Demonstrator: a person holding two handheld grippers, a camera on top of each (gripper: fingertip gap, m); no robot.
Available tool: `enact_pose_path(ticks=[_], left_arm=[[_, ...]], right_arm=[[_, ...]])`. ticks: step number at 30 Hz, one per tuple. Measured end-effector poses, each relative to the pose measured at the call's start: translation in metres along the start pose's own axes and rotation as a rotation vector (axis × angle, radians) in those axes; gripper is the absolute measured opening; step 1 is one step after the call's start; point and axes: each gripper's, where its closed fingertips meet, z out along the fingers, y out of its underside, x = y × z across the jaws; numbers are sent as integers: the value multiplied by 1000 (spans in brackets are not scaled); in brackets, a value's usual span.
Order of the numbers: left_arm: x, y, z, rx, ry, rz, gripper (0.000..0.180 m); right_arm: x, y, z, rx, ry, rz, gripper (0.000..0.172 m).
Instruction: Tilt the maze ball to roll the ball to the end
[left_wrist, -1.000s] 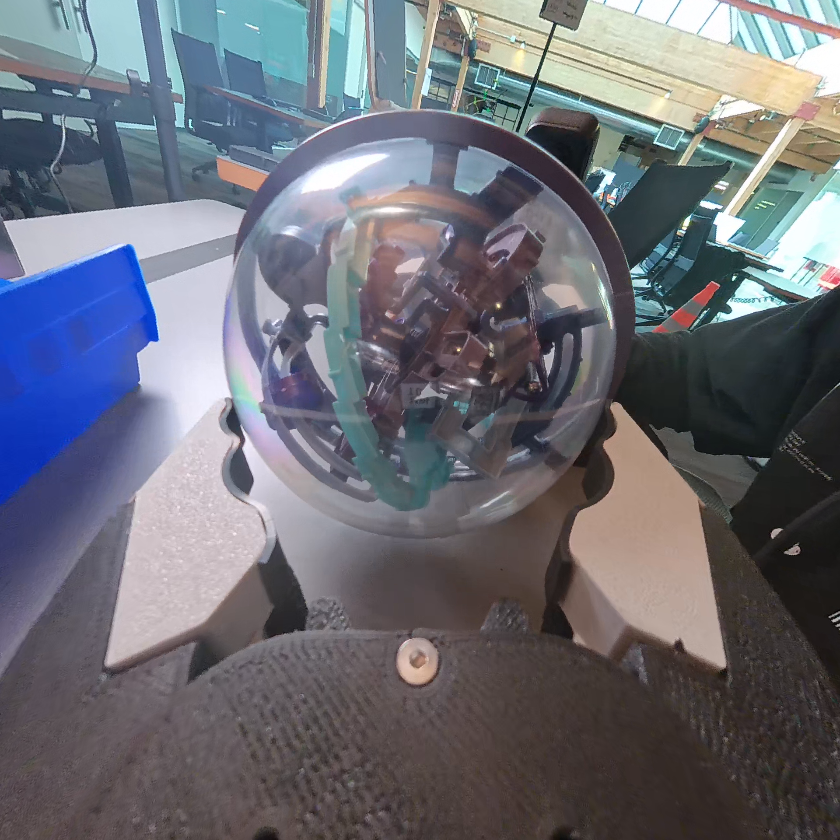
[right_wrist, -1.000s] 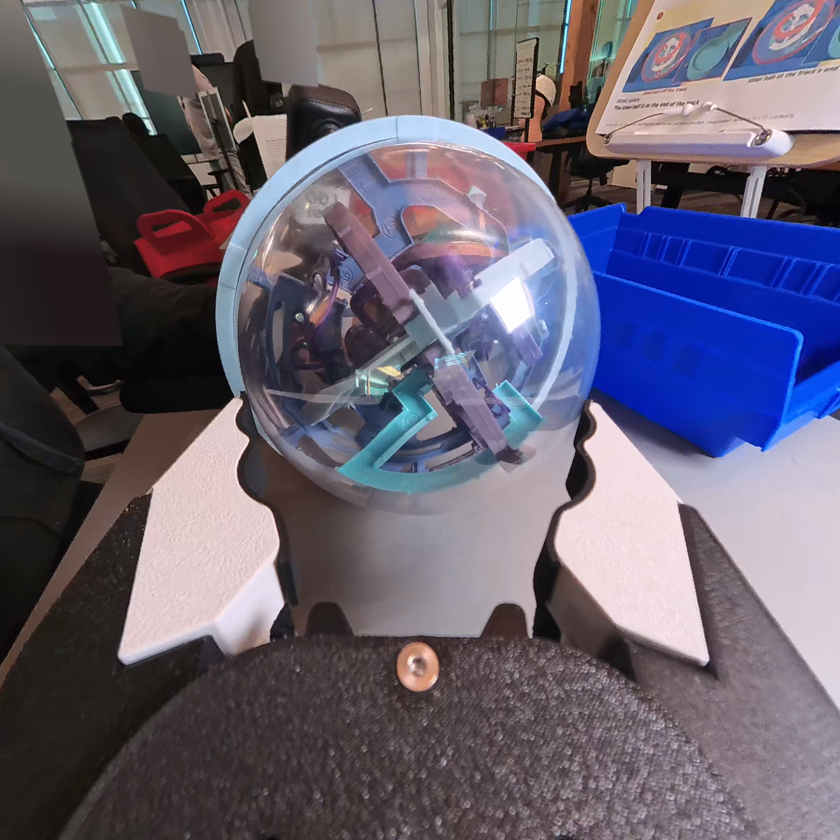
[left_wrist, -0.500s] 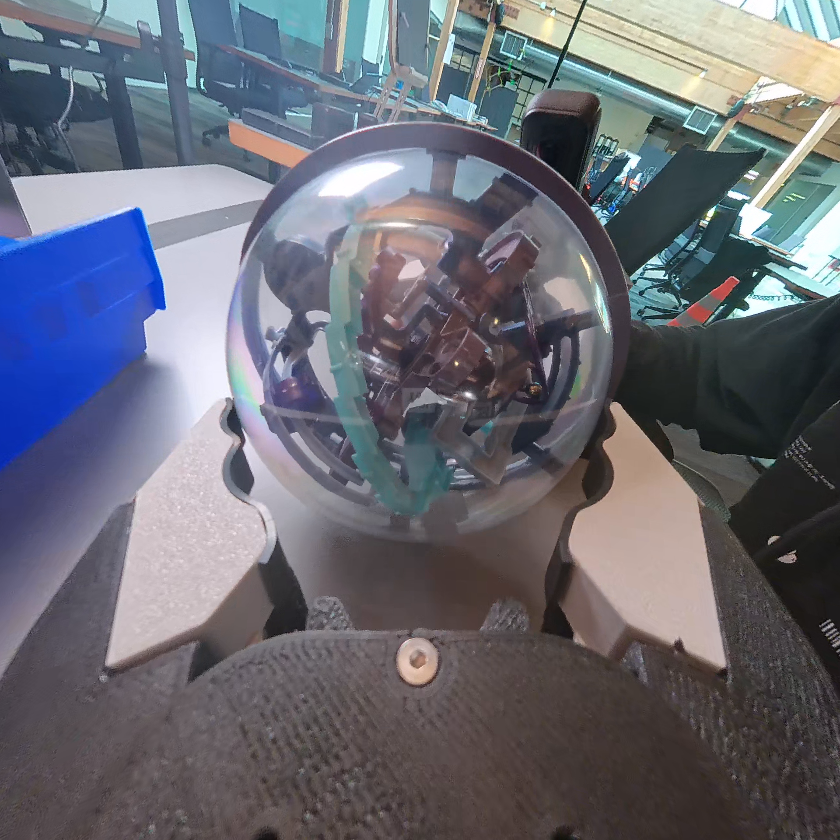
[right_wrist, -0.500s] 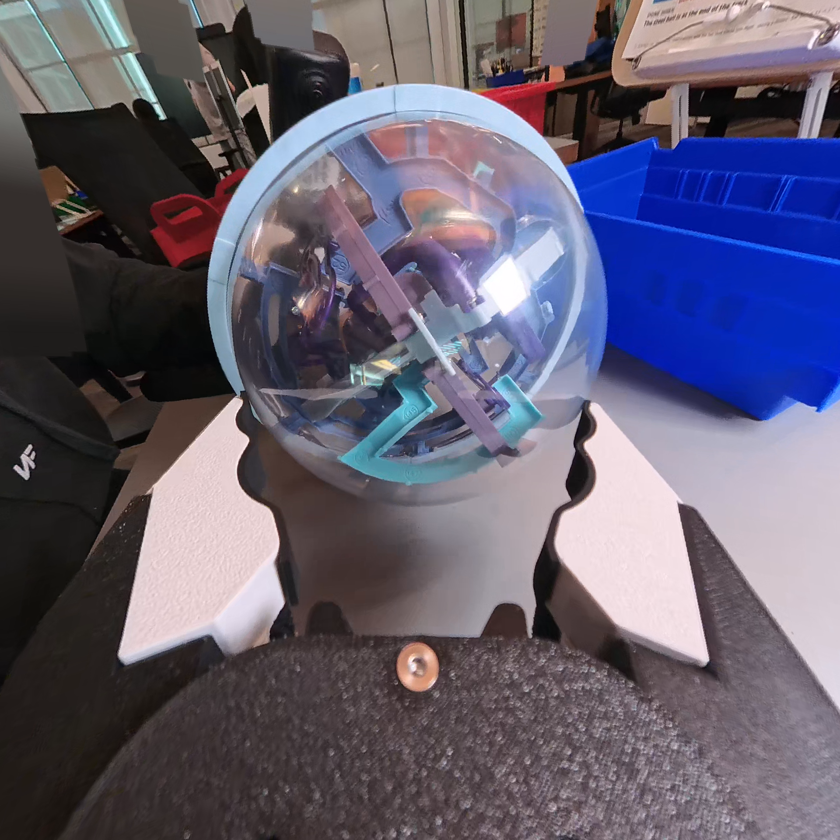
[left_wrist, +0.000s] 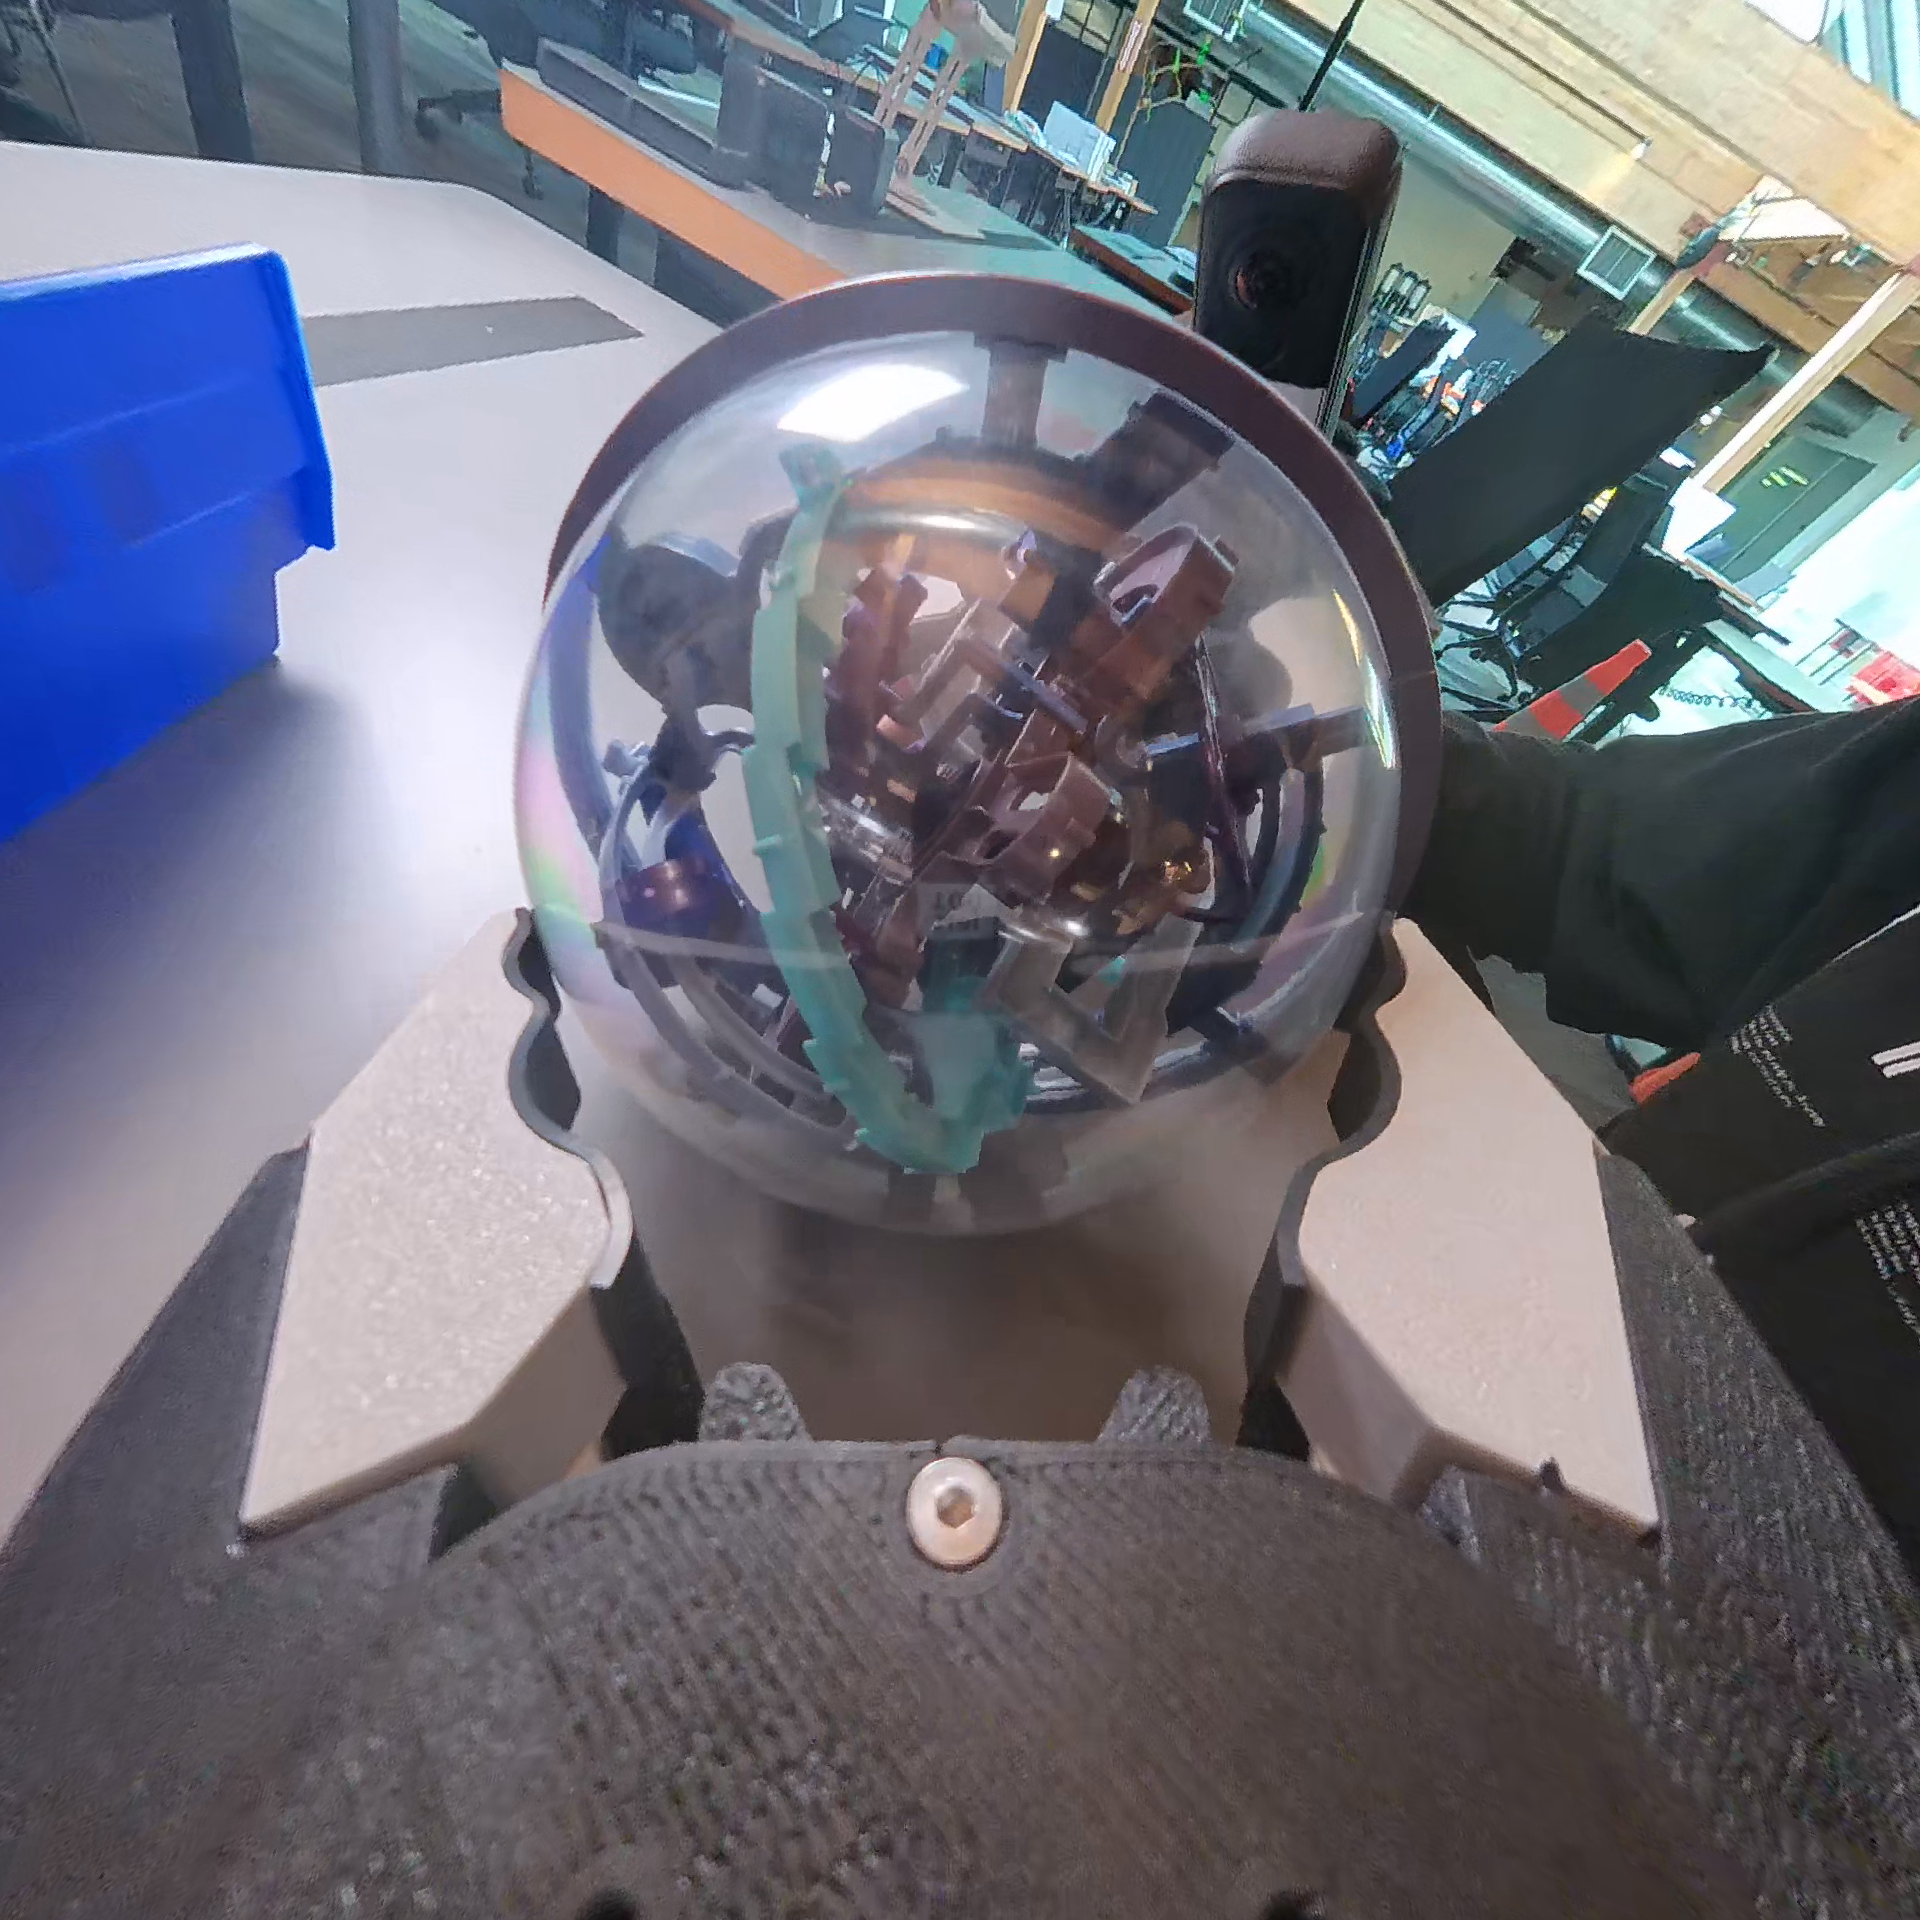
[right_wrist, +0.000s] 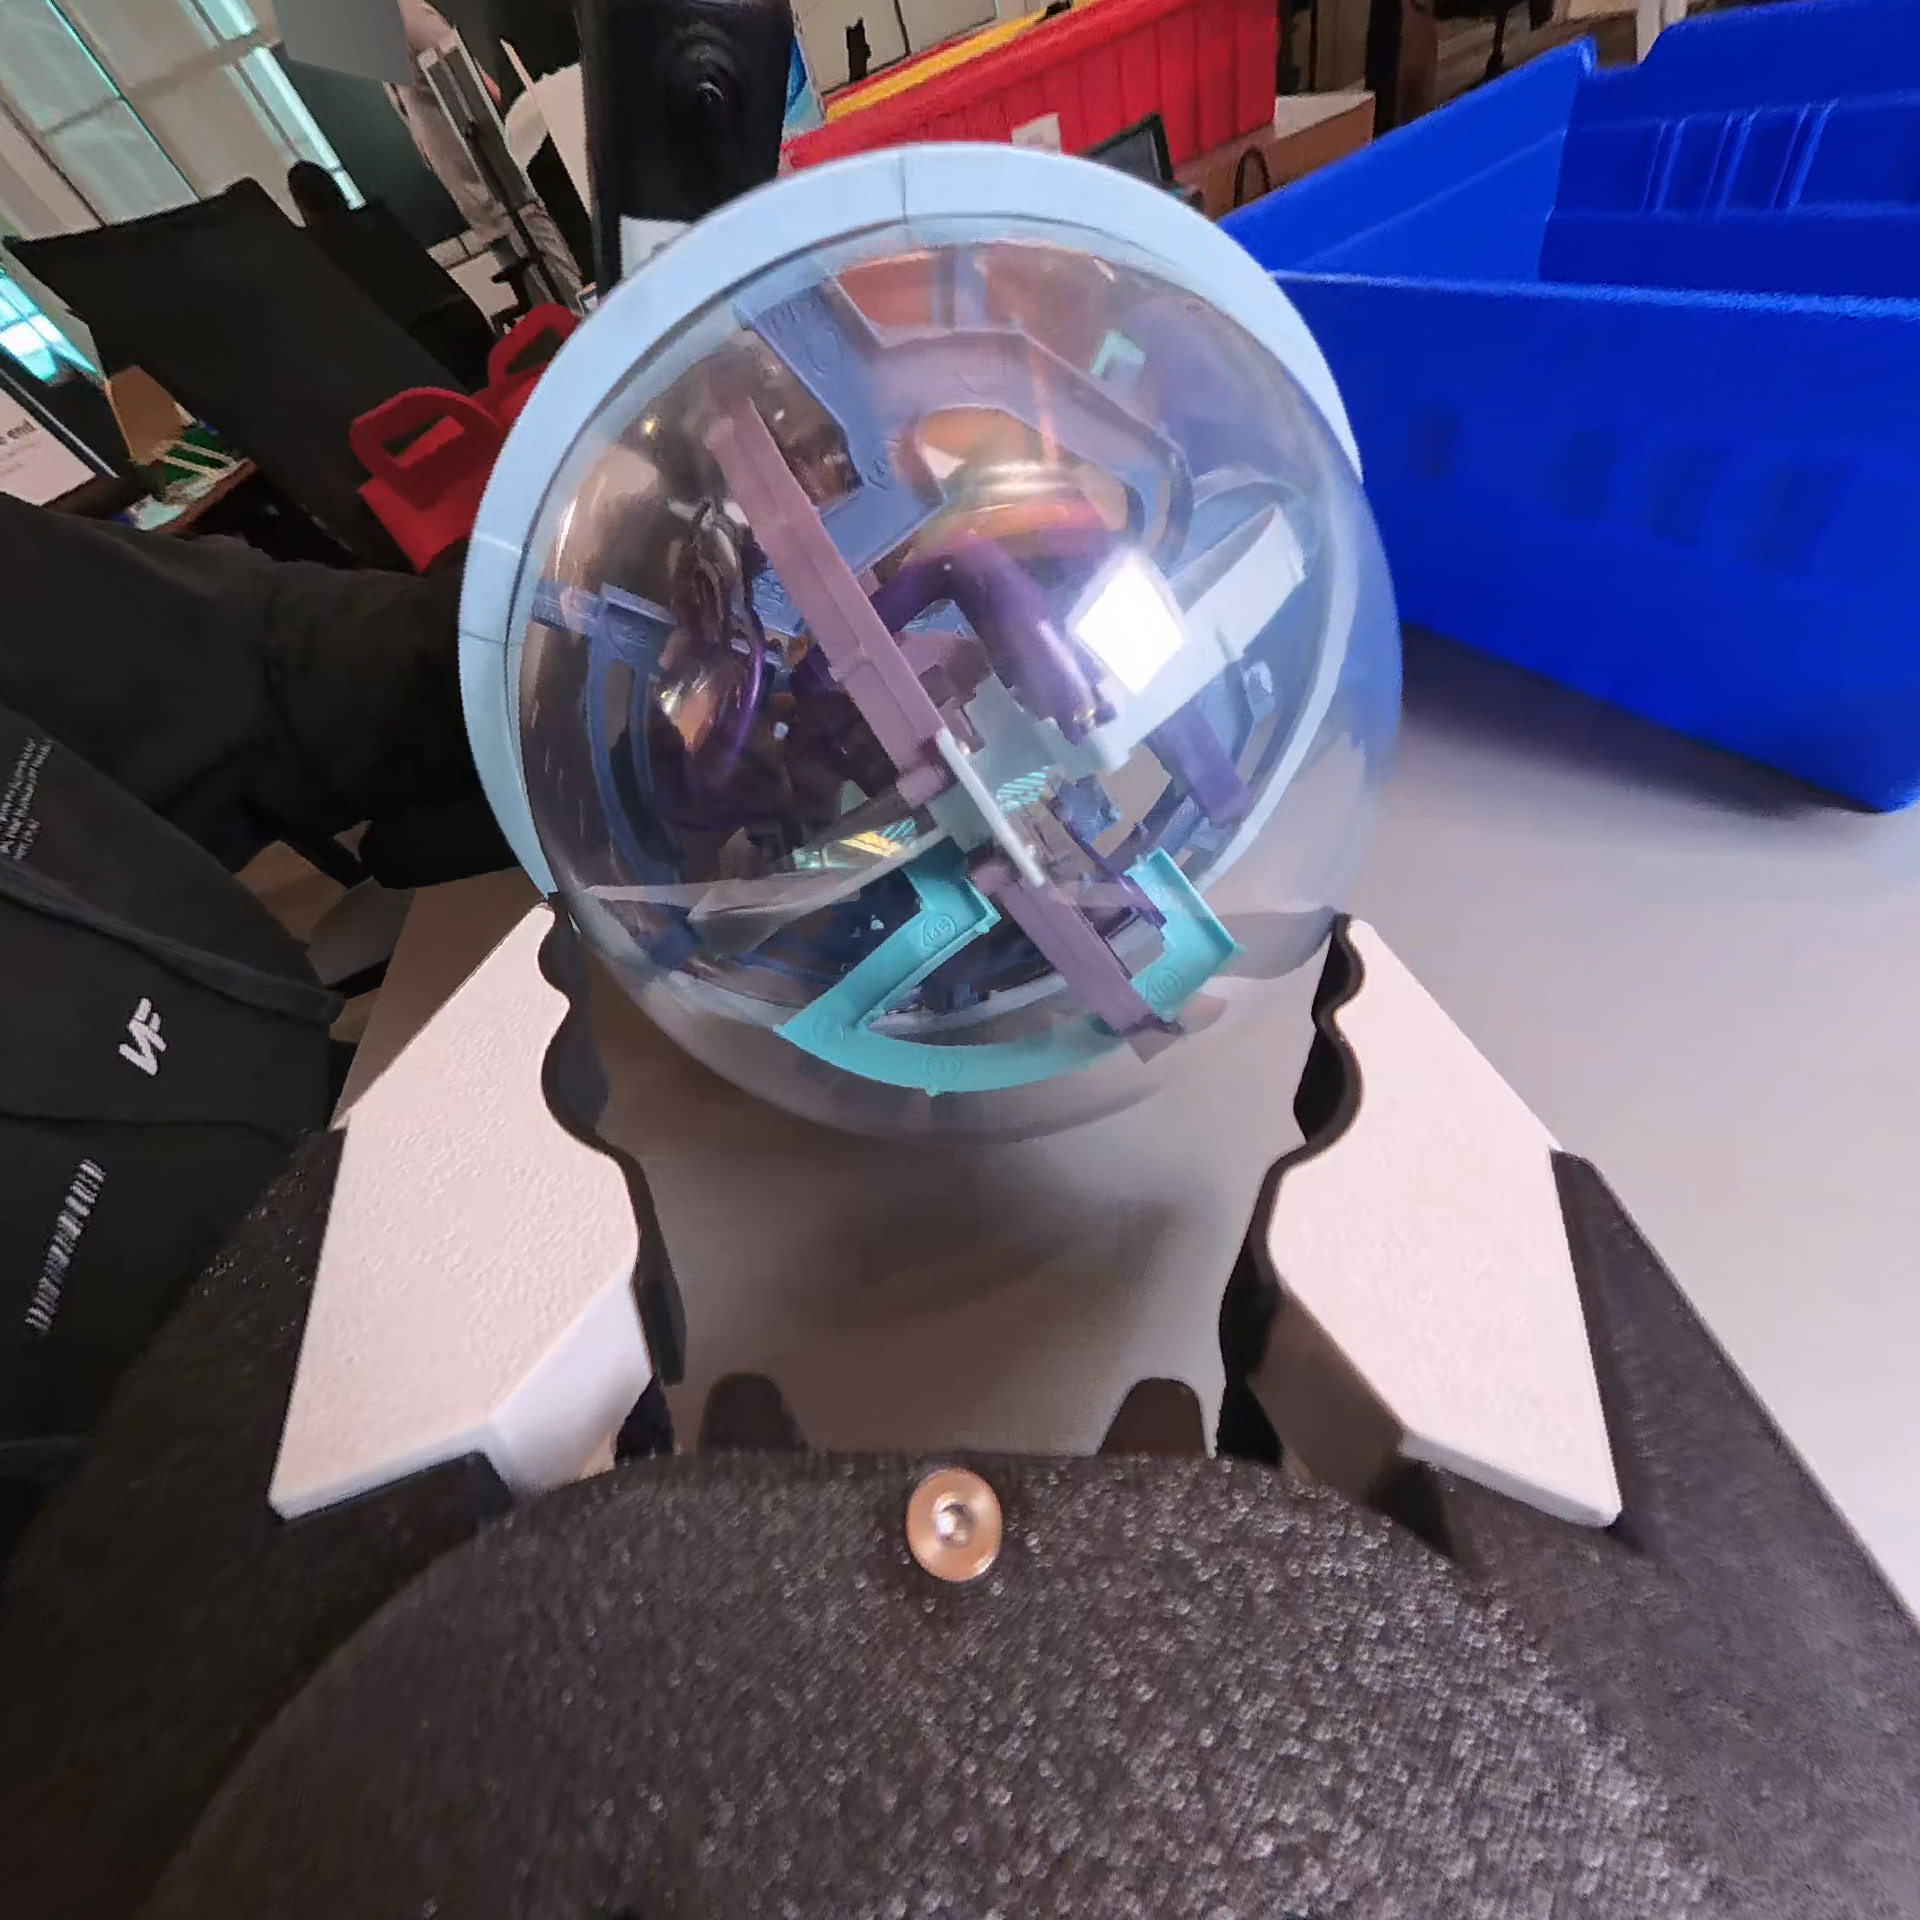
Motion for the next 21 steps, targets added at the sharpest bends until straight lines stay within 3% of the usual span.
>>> enact_pose_path(ticks=[5,11,16,21], left_arm=[[0,0,-1,-7,9,-48,147],[2,-2,1,8,22,-45,146],[3,-4,4,9,26,-30,146],[4,-5,5,24,29,-23,145]], right_arm=[[-1,-1,0,-10,-2,10,134],[-5,-24,-12,-30,18,-184,145],[-3,-51,-16,-201,96,-406,148],[-4,-26,5,-391,49,-447,146]])
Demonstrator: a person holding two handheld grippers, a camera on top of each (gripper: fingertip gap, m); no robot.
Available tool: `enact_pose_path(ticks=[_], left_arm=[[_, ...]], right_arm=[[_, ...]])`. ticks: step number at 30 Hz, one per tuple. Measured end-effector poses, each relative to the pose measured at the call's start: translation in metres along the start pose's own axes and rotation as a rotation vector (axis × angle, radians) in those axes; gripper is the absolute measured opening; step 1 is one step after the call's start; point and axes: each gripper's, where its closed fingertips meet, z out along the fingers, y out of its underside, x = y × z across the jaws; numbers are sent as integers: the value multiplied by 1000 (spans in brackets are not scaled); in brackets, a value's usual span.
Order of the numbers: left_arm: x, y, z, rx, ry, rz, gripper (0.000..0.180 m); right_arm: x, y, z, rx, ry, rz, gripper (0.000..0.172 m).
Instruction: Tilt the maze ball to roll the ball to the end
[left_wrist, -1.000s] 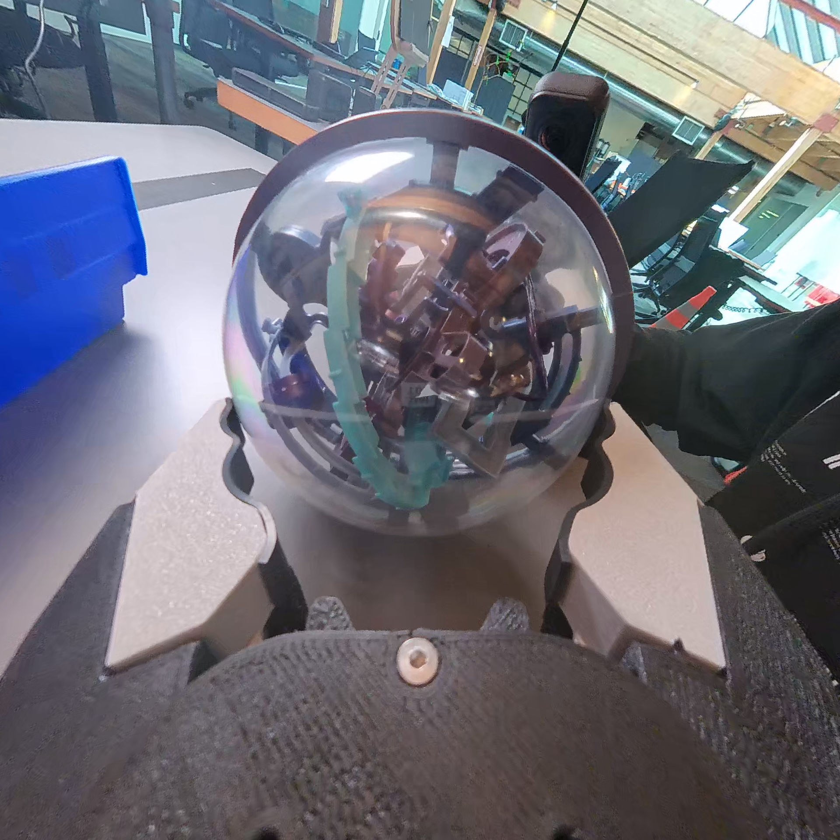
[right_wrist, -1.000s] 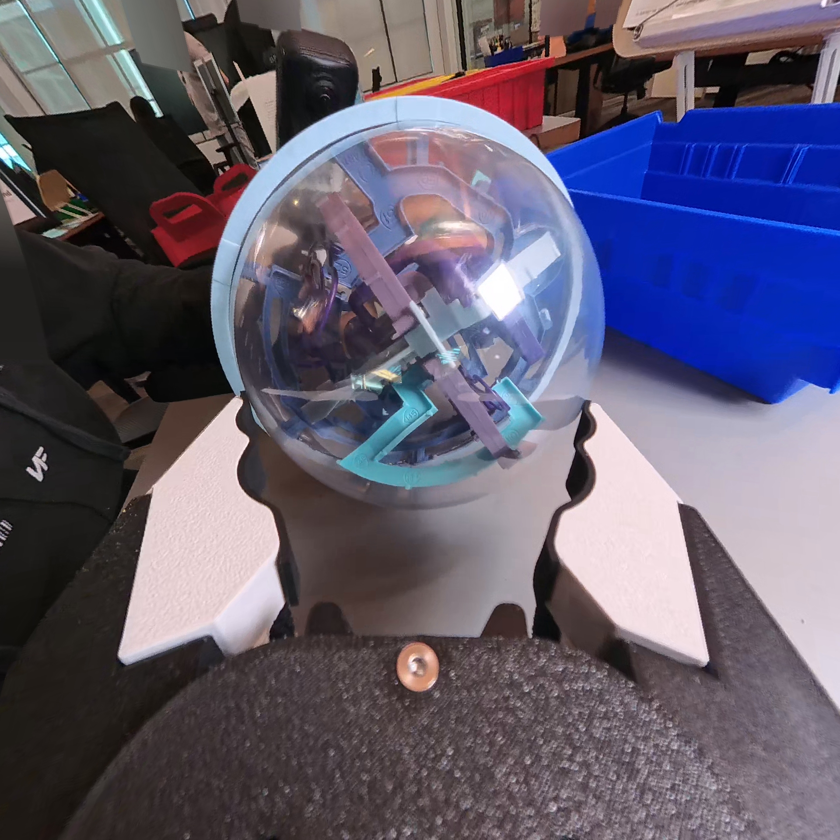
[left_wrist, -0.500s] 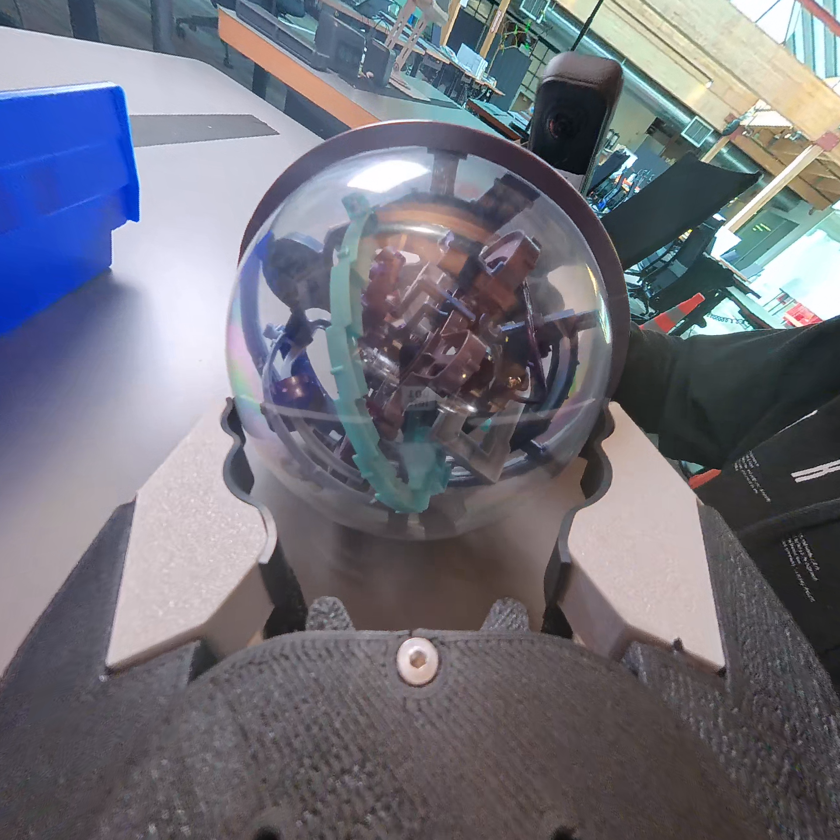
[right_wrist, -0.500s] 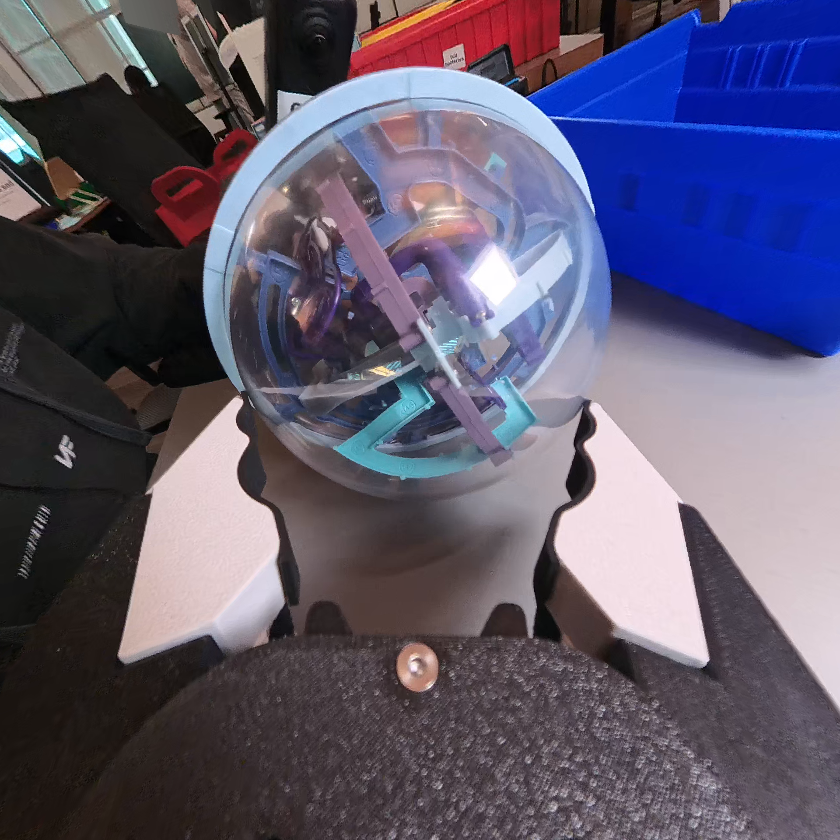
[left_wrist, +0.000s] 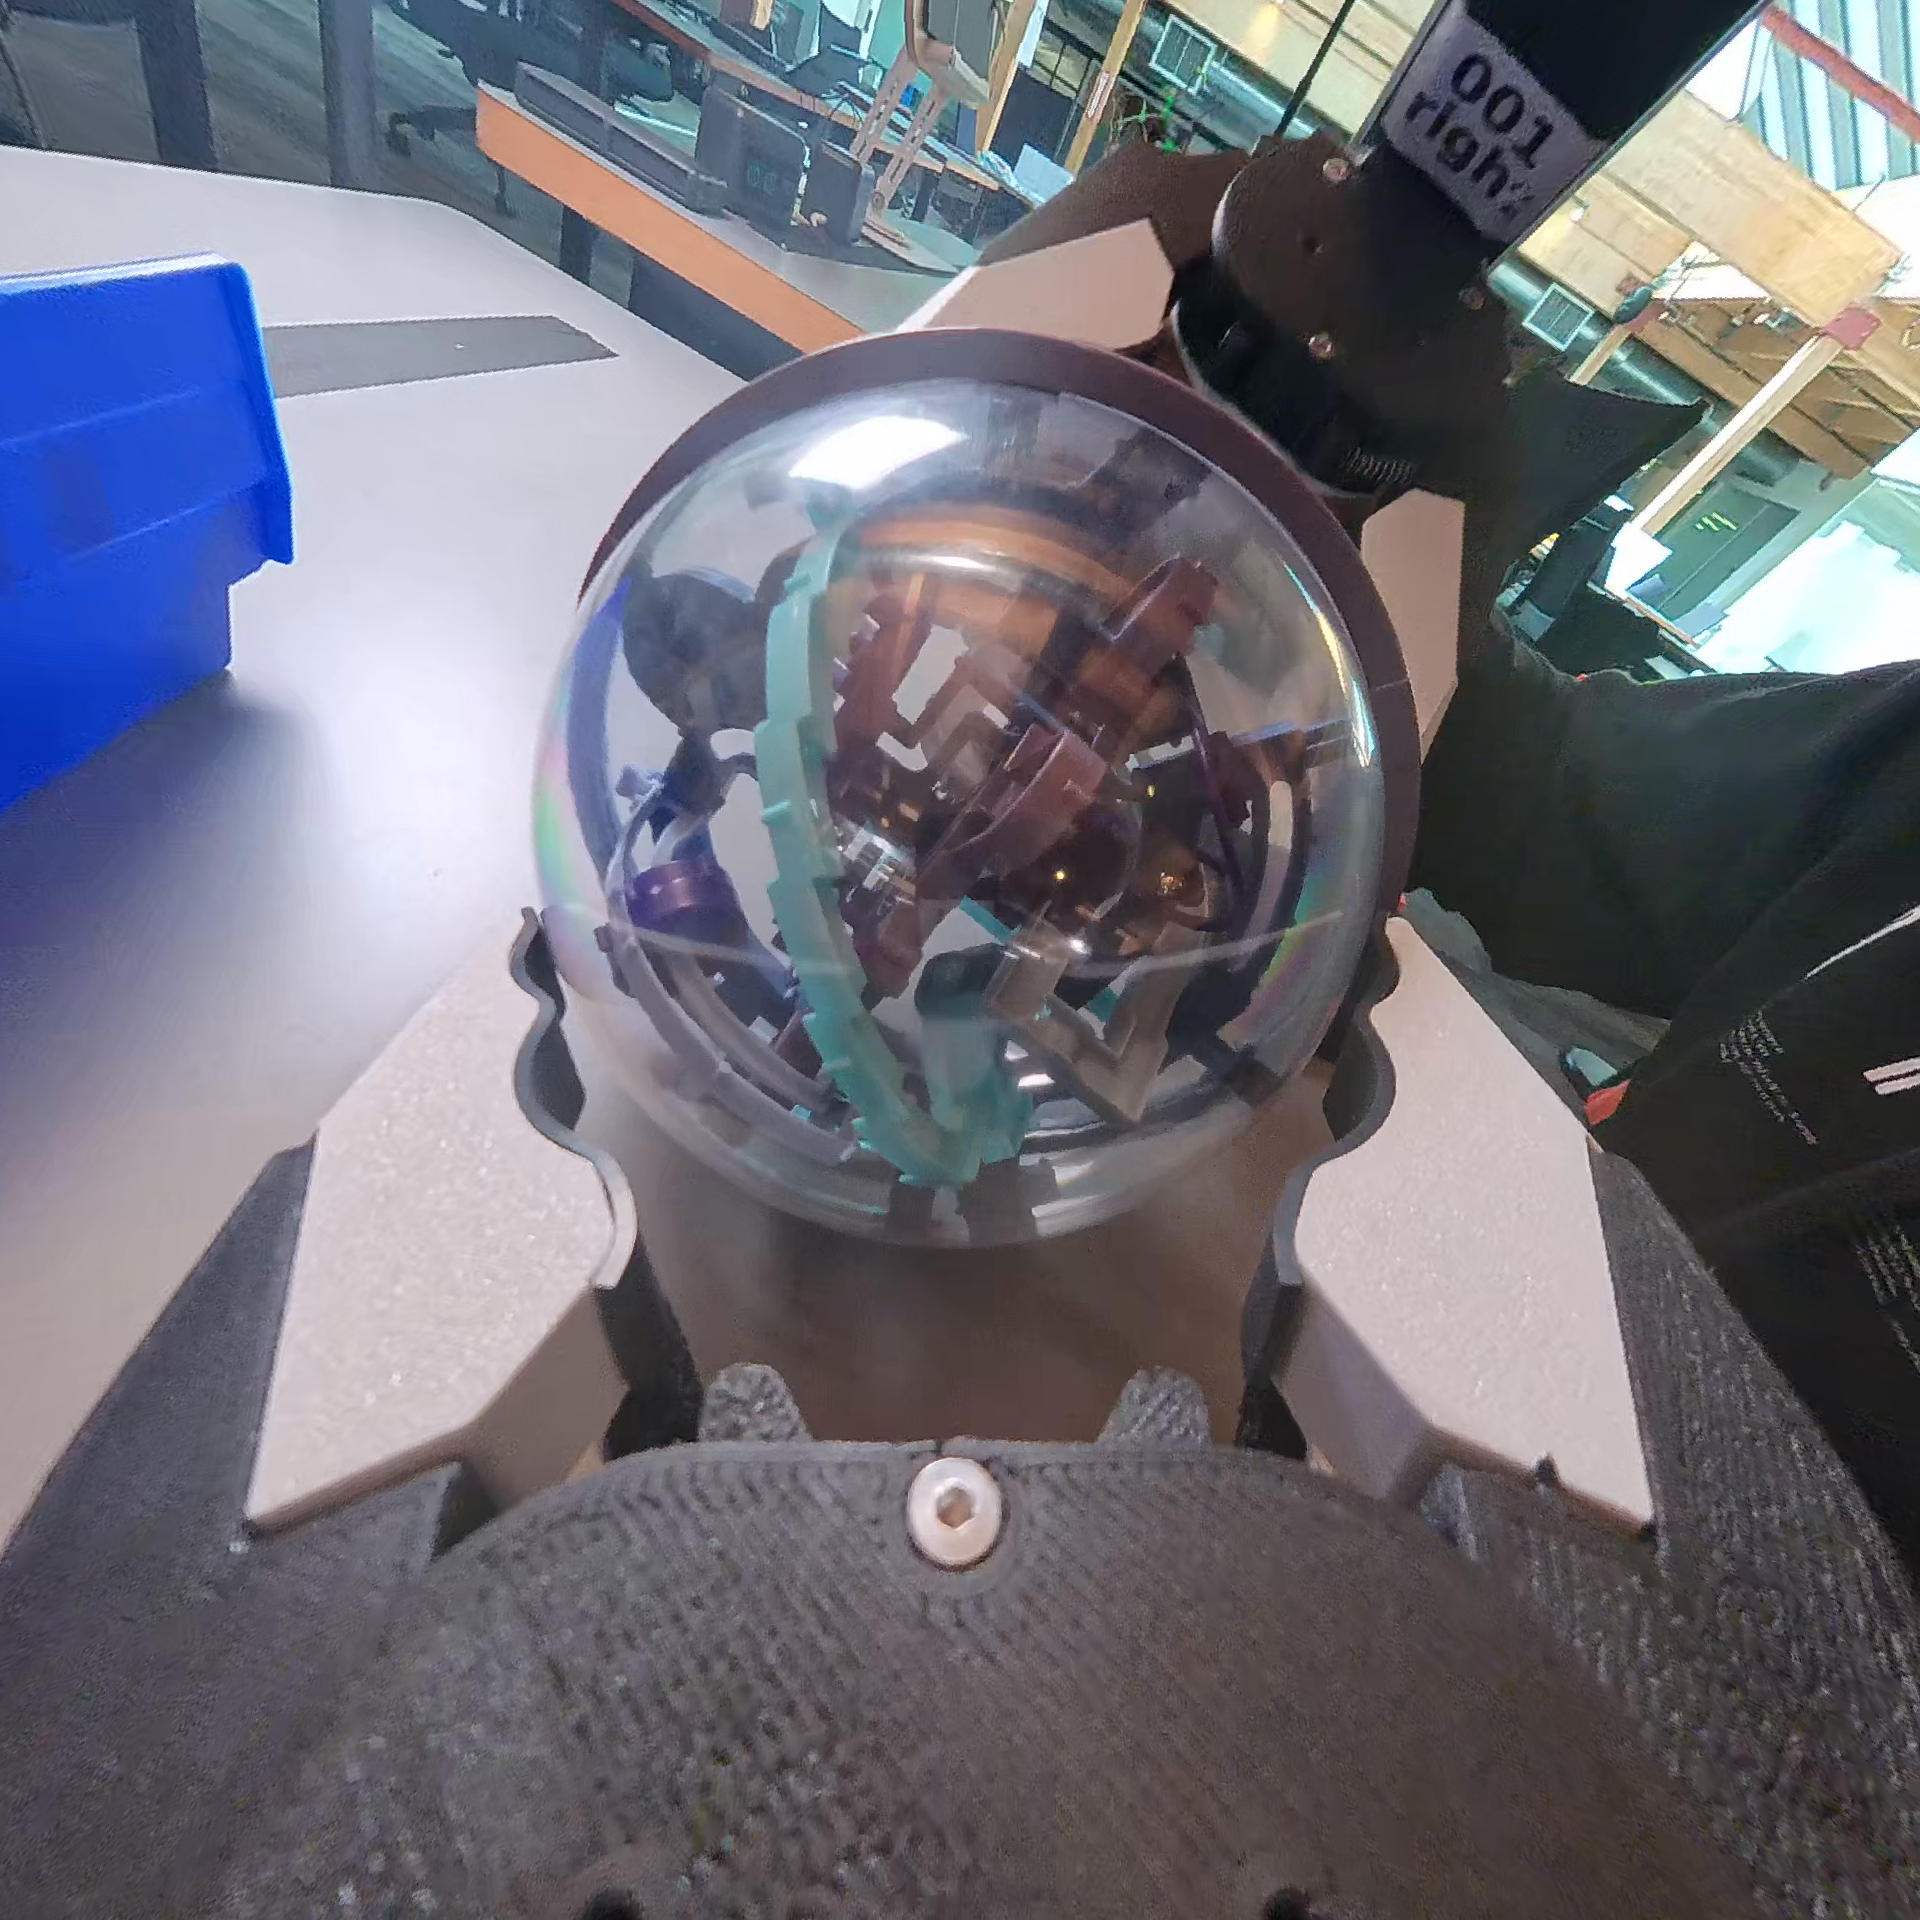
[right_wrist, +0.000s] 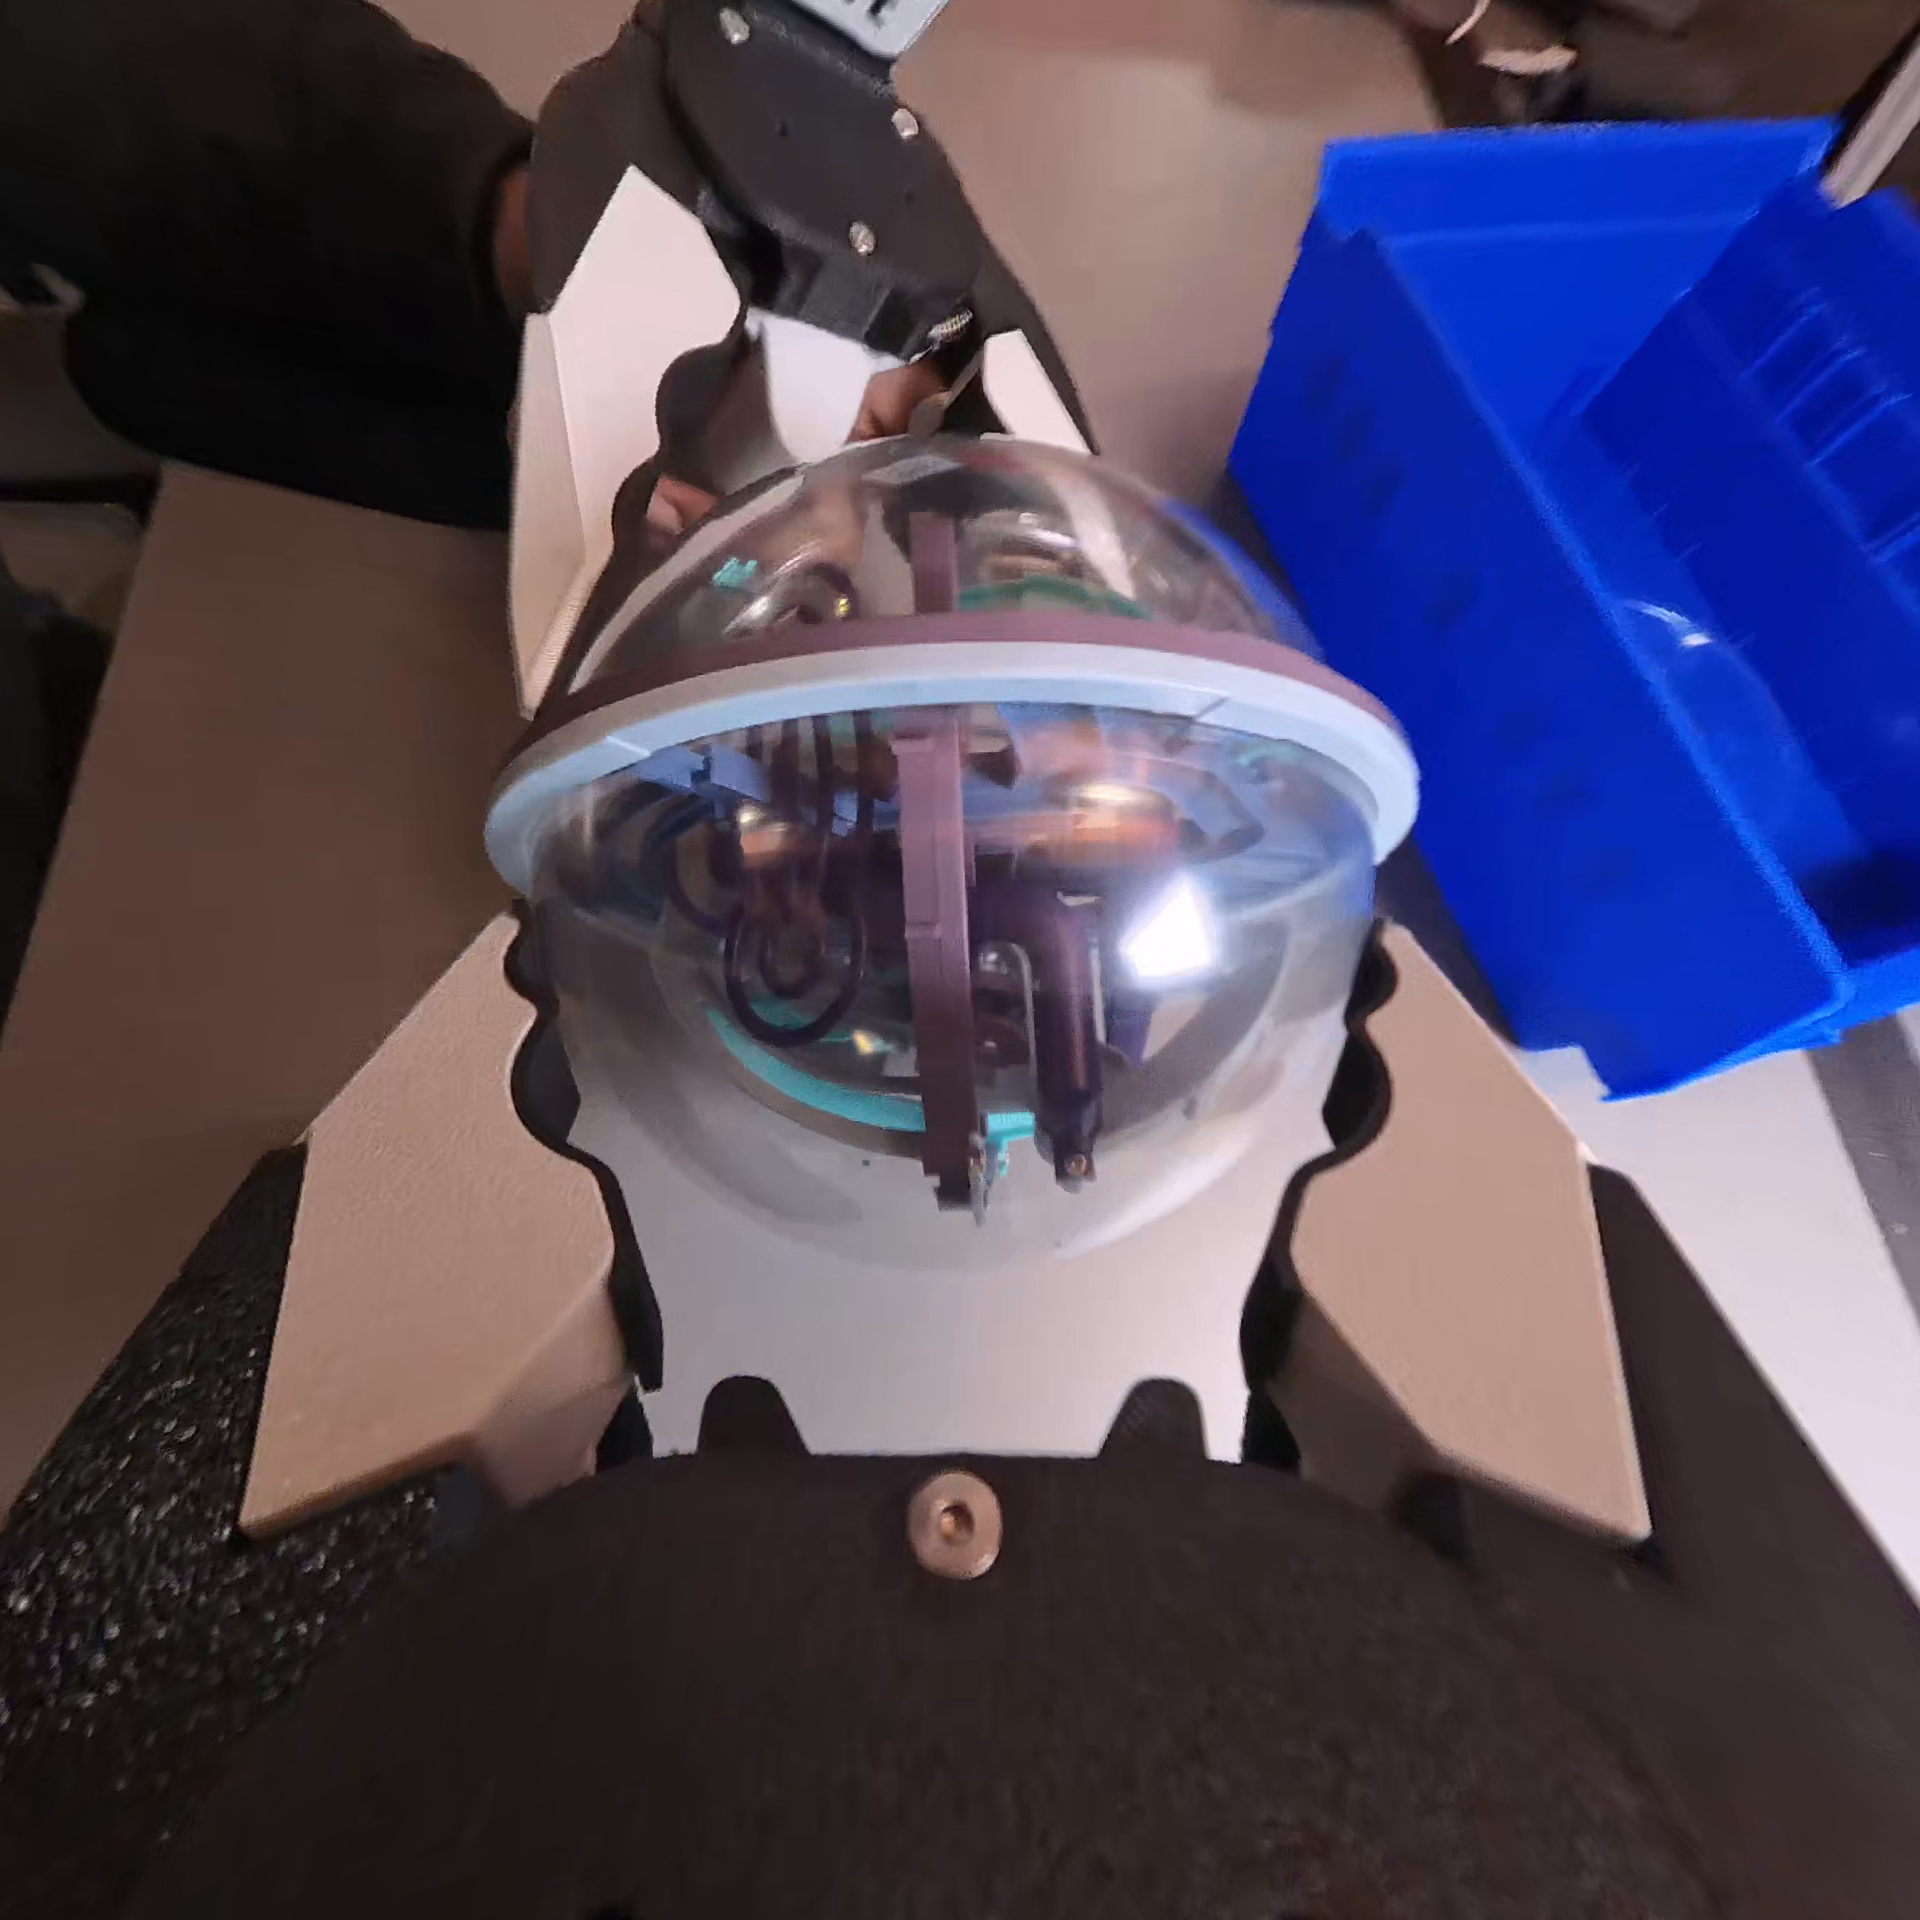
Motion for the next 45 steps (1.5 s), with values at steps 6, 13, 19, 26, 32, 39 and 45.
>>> enact_pose_path(ticks=[6,13,19,26,32,39,45], left_arm=[[2,10,-1,-7,38,27,147],[-1,22,2,-39,65,-37,149],[-1,20,1,-27,81,-75,149],[-2,14,-2,-8,44,-32,148],[-2,4,-8,16,-4,60,146],[0,-4,-12,34,-31,133,144],[6,-9,-12,46,-32,163,143]], right_arm=[[-1,3,1,48,-28,65,148],[-4,14,6,95,-55,164,147],[-4,12,6,207,-61,263,147],[-5,15,9,277,-40,279,147],[-9,22,15,283,-22,278,147],[-15,35,23,218,-27,240,145],[-23,42,11,224,-112,244,139]])
